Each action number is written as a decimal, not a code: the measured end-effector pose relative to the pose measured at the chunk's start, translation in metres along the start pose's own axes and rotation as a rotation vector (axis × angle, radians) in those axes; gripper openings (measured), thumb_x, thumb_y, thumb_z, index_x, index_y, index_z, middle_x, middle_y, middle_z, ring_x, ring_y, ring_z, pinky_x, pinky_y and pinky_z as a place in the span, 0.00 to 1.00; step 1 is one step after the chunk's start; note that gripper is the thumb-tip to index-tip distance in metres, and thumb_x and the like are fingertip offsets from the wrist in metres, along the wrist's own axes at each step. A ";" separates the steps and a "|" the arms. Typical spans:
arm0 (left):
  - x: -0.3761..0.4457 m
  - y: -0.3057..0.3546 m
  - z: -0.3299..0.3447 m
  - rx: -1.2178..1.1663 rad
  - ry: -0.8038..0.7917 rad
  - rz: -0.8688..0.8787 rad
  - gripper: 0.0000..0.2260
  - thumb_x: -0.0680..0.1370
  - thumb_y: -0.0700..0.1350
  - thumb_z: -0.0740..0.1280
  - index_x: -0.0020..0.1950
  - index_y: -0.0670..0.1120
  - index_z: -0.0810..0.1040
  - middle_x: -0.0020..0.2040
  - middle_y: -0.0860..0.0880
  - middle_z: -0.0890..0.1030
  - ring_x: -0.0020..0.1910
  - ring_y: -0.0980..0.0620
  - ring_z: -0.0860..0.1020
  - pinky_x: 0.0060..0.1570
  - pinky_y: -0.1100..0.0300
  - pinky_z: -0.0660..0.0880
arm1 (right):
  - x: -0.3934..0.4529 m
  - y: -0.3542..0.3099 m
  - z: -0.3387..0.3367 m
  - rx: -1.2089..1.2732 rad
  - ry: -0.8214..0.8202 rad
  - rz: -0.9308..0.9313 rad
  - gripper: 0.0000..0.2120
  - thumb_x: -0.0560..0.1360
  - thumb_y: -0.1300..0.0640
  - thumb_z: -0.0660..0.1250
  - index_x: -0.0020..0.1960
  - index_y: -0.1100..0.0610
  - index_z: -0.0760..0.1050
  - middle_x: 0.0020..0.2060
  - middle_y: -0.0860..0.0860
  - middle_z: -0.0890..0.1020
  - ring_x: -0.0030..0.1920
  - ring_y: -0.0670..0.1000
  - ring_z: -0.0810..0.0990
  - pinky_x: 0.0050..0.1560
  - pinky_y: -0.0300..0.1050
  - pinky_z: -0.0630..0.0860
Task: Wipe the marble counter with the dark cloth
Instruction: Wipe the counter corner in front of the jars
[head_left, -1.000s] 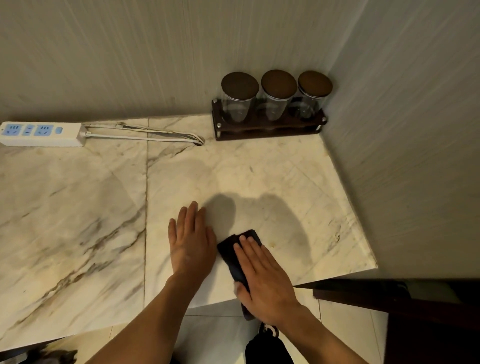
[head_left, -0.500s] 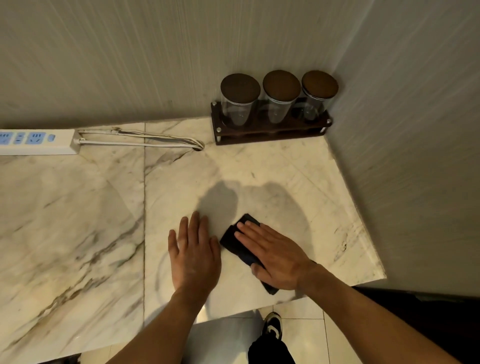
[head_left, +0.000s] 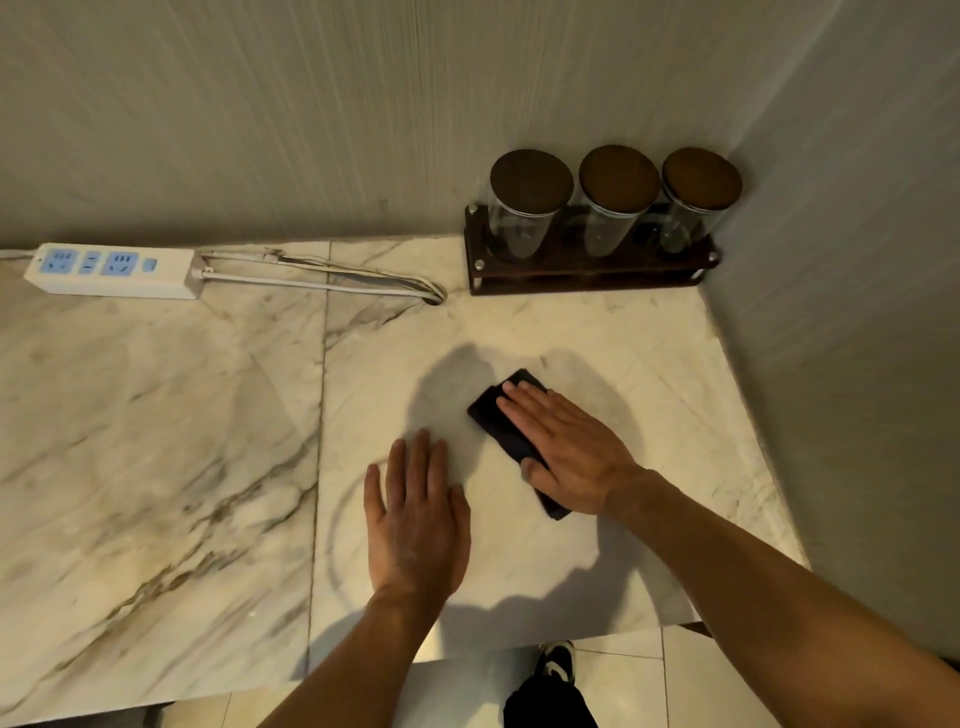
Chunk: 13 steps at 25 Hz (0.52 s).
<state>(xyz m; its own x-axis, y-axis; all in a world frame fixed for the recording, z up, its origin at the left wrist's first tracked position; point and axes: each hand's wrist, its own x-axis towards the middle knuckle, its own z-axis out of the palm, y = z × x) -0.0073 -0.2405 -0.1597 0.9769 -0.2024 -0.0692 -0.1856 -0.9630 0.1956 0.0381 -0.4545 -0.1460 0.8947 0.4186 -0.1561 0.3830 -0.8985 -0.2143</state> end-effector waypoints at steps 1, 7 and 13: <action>0.000 0.000 0.000 0.002 0.004 -0.001 0.23 0.80 0.51 0.51 0.72 0.42 0.67 0.73 0.42 0.68 0.74 0.42 0.61 0.70 0.41 0.54 | 0.003 0.003 -0.001 0.003 0.002 0.003 0.34 0.77 0.48 0.56 0.78 0.53 0.45 0.77 0.48 0.45 0.76 0.45 0.41 0.73 0.42 0.40; 0.002 -0.001 0.001 -0.004 -0.008 -0.040 0.23 0.80 0.52 0.53 0.73 0.45 0.66 0.74 0.45 0.67 0.74 0.44 0.61 0.71 0.43 0.51 | 0.027 0.017 -0.008 -0.006 0.012 0.049 0.33 0.78 0.47 0.53 0.78 0.53 0.43 0.77 0.49 0.45 0.76 0.46 0.41 0.75 0.44 0.41; 0.004 0.000 0.000 0.006 0.002 -0.051 0.23 0.79 0.52 0.54 0.72 0.46 0.68 0.73 0.46 0.69 0.73 0.44 0.64 0.70 0.44 0.51 | 0.055 0.029 -0.011 0.025 0.052 0.205 0.33 0.79 0.47 0.54 0.78 0.54 0.43 0.78 0.51 0.46 0.76 0.49 0.43 0.75 0.50 0.47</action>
<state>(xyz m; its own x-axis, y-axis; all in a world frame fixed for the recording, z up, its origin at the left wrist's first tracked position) -0.0035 -0.2414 -0.1603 0.9852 -0.1531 -0.0772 -0.1366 -0.9730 0.1862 0.1010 -0.4585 -0.1503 0.9643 0.2192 -0.1487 0.1863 -0.9603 -0.2074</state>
